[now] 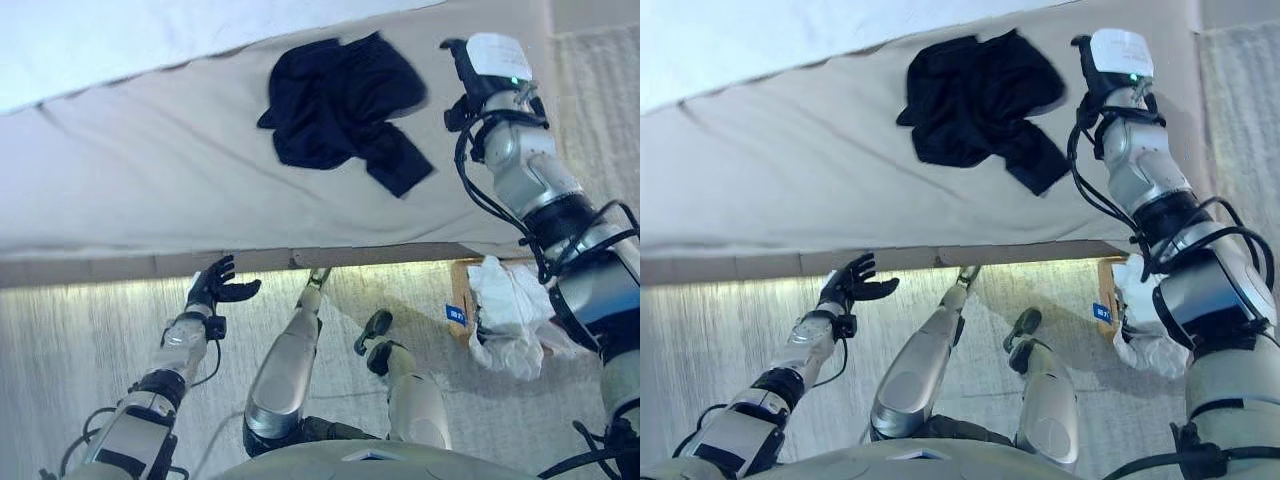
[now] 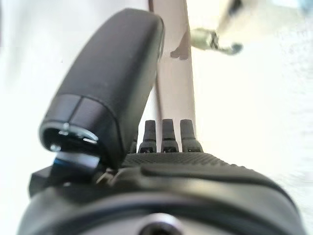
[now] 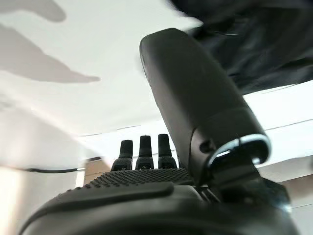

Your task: Pick up the clothes from the bed and place them into the basket

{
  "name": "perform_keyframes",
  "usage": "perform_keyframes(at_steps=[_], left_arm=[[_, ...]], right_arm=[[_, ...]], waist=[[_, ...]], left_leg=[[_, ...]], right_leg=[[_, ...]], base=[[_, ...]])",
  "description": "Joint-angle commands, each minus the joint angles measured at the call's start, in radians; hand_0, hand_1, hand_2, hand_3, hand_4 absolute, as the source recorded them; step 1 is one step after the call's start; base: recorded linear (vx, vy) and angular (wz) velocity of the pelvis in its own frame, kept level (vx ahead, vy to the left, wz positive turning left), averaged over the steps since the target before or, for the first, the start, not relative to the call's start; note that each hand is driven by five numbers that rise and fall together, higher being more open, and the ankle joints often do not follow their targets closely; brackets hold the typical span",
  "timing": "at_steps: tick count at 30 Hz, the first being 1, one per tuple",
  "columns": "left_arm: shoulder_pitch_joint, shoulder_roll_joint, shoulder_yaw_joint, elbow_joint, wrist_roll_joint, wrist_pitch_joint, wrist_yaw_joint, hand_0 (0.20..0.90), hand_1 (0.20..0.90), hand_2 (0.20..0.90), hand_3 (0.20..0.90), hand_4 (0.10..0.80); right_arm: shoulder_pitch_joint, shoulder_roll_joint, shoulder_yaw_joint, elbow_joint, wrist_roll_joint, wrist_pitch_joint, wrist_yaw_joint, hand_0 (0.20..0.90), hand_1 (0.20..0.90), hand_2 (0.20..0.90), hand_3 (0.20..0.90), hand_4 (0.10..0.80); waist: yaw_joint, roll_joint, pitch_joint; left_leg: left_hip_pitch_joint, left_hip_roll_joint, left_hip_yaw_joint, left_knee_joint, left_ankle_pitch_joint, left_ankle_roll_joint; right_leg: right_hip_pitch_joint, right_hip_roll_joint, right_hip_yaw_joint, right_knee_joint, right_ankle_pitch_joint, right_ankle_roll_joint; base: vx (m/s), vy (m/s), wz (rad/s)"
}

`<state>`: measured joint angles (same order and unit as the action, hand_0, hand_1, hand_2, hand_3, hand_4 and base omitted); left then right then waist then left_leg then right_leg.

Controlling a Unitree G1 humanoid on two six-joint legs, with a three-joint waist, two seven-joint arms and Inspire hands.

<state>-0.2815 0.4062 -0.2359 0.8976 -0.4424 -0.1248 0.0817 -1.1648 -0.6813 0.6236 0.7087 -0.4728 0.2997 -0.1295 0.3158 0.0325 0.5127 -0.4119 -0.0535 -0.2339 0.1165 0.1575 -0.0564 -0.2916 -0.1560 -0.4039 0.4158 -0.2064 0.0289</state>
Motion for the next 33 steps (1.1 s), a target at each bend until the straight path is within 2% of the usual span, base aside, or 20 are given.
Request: perform_keyframes(at_steps=[1, 4, 7, 10, 12, 13, 14, 15, 16, 20, 25, 28, 33], left_arm=[[0.074, 0.038, 0.02, -0.016, -0.034, -0.035, 0.002, 0.9, 0.9, 0.9, 0.9, 0.8], [0.113, 0.033, 0.022, -0.037, -0.062, -0.077, -0.033, 0.9, 0.9, 0.9, 0.9, 0.8], [0.131, 0.033, 0.015, -0.066, -0.069, -0.108, -0.06, 0.9, 0.9, 0.9, 0.9, 0.8], [0.137, 0.043, -0.009, -0.098, -0.052, -0.155, -0.072, 0.9, 0.9, 0.9, 0.9, 0.8], [0.136, 0.062, -0.019, -0.12, -0.056, -0.179, -0.069, 0.9, 0.9, 0.9, 0.9, 0.8], [0.135, 0.064, -0.019, -0.121, -0.059, -0.182, -0.069, 0.9, 0.9, 0.9, 0.9, 0.8], [0.13, 0.074, -0.023, -0.133, -0.067, -0.195, -0.071, 0.9, 0.9, 0.9, 0.9, 0.8], [0.128, 0.077, -0.023, -0.136, -0.068, -0.196, -0.072, 0.9, 0.9, 0.9, 0.9, 0.8], [0.122, 0.091, -0.027, -0.153, -0.082, -0.201, -0.072, 0.9, 0.9, 0.9, 0.9, 0.8], [0.12, 0.109, -0.032, -0.174, -0.08, -0.206, -0.062, 0.9, 0.9, 0.9, 0.9, 0.8], [0.119, 0.107, -0.056, -0.176, -0.031, -0.206, -0.029, 0.9, 0.9, 0.9, 0.9, 0.8], [0.123, 0.102, -0.065, -0.16, -0.011, -0.183, -0.013, 0.9, 0.9, 0.9, 0.9, 0.8], [0.121, 0.095, -0.078, -0.097, 0.14, -0.125, 0.01, 0.9, 0.9, 0.9, 0.9, 0.8]], right_arm=[[-0.093, 0.017, 0.041, -0.002, -0.027, 0.056, -0.071, 0.9, 0.9, 0.9, 0.9, 0.8], [-0.117, 0.072, 0.05, 0.093, 0.013, 0.062, -0.088, 0.9, 0.9, 0.9, 0.9, 0.8], [-0.133, 0.085, 0.057, 0.156, 0.037, 0.079, -0.069, 0.9, 0.9, 0.9, 0.9, 0.8], [-0.16, 0.084, 0.072, 0.234, 0.074, 0.15, 0.025, 0.9, 0.9, 0.9, 0.9, 0.8], [-0.171, 0.086, 0.087, 0.329, 0.117, 0.206, 0.146, 0.9, 0.9, 0.9, 0.9, 0.8], [-0.175, 0.087, 0.089, 0.341, 0.112, 0.202, 0.165, 0.9, 0.9, 0.9, 0.9, 0.8], [-0.188, 0.083, 0.122, 0.387, 0.107, 0.202, 0.254, 0.9, 0.9, 0.9, 0.9, 0.8], [-0.191, 0.081, 0.129, 0.398, 0.106, 0.197, 0.266, 0.9, 0.9, 0.9, 0.9, 0.8], [-0.208, 0.076, 0.154, 0.424, 0.135, 0.17, 0.28, 0.3, 0.3, 0.3, 0.2, 0.1], [-0.229, 0.066, 0.169, 0.39, 0.184, 0.151, 0.255, 0.3, 0.3, 0.3, 0.2, 0.1], [-0.241, 0.047, 0.13, 0.284, 0.264, 0.055, -0.084, 0.3, 0.3, 0.3, 0.2, 0.1], [-0.232, 0.01, 0.081, 0.113, 0.273, 0.017, -0.315, 0.3, 0.3, 0.3, 0.2, 0.1], [-0.191, -0.063, -0.06, -0.128, 0.219, -0.009, -0.517, 0.3, 0.3, 0.3, 0.2, 0.1]], waist=[[0.064, -0.067, 0.007], [0.106, -0.06, 0.007], [0.123, -0.056, 0.007], [0.137, -0.055, 0.007], [0.146, -0.065, 0.007], [0.147, -0.067, 0.007], [0.151, -0.076, 0.007], [0.152, -0.078, 0.007], [0.153, -0.083, 0.007], [0.144, -0.1, 0.007], [0.105, -0.129, 0.007], [0.065, -0.155, 0.007], [0.017, -0.186, 0.007]], left_leg=[[-0.067, -0.071, 0.111, 0.226, -0.207, 0.114], [-0.155, -0.075, 0.097, 0.265, -0.212, 0.119], [-0.218, -0.075, 0.085, 0.278, -0.203, 0.115], [-0.303, -0.06, 0.065, 0.291, -0.185, 0.108], [-0.354, -0.043, 0.045, 0.292, -0.176, 0.106], [-0.36, -0.042, 0.044, 0.292, -0.174, 0.105], [-0.379, -0.037, 0.032, 0.286, -0.167, 0.102], [-0.384, -0.037, 0.028, 0.284, -0.165, 0.102], [-0.4, -0.035, 0.014, 0.278, -0.158, 0.099], [-0.418, -0.027, 0.002, 0.262, -0.146, 0.093], [-0.385, -0.012, 0.002, 0.226, -0.147, 0.089], [-0.313, 0.0, 0.03, 0.187, -0.155, 0.087], [-0.138, 0.027, 0.093, 0.133, -0.181, 0.087]], right_leg=[[-0.027, -0.044, 0.007, -0.025, 0.119, 0.011], [-0.1, -0.065, -0.034, 0.027, 0.116, 0.015], [-0.152, -0.064, -0.056, 0.043, 0.118, 0.02], [-0.24, -0.066, -0.07, 0.071, 0.122, 0.03], [-0.293, -0.061, -0.084, 0.089, 0.122, 0.037], [-0.298, -0.06, -0.085, 0.089, 0.122, 0.038], [-0.314, -0.053, -0.095, 0.082, 0.124, 0.043], [-0.317, -0.052, -0.098, 0.081, 0.124, 0.044], [-0.331, -0.044, -0.104, 0.073, 0.132, 0.048], [-0.343, -0.029, -0.109, 0.05, 0.144, 0.053], [-0.322, 0.01, -0.063, 0.013, 0.155, 0.049], [-0.263, 0.039, -0.015, -0.038, 0.162, 0.05], [-0.124, 0.062, 0.053, -0.111, 0.17, 0.052]], base=[[0.063, 0.119, 0.45], [0.031, 0.112, 0.32], [-0.032, 0.054, 0.21], [-0.078, -0.003, 0.2], [-0.055, -0.059, 0.04], [-0.047, -0.105, -0.02], [-0.019, -0.092, -0.04], [-0.023, -0.153, -0.01], [-0.014, -0.126, 0.07], [-0.024, -0.1, 0.15], [-0.029, -0.118, -0.11], [-0.043, -0.141, -0.16], [-0.01, -0.131, -0.33]])
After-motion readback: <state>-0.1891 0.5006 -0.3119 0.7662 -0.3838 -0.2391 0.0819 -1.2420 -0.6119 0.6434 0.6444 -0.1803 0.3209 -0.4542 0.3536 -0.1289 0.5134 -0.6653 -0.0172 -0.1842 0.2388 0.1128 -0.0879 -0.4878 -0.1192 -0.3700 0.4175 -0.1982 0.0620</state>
